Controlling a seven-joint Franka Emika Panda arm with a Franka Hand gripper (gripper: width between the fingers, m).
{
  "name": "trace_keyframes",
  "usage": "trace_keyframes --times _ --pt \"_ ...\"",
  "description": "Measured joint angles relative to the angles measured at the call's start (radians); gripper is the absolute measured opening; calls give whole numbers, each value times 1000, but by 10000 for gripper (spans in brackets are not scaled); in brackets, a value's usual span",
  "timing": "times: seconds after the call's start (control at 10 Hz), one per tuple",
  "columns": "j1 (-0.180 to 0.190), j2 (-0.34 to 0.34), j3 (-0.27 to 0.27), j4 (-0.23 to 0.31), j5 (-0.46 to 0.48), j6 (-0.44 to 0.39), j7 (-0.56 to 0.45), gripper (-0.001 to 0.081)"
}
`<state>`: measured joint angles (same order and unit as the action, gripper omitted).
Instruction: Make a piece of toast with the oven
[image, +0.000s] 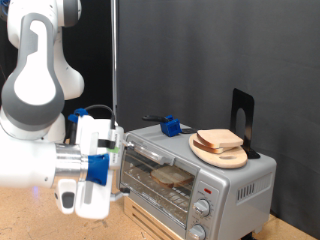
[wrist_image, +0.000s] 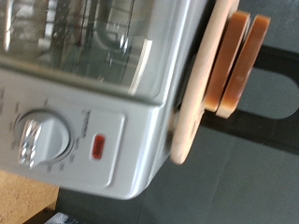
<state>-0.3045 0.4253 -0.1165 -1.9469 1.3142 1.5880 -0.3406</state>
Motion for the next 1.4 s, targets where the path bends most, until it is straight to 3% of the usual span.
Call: trace_keyframes --times 0.2,0.5,0.8,1.4 --pt "0 73 10 80 21 24 -5 800" --pt "-7 78 10 71 20 -14 -5 800" --pt "-5 142 13 84 59 51 -30 800" --pt "-5 334 30 274 109 80 -13 800"
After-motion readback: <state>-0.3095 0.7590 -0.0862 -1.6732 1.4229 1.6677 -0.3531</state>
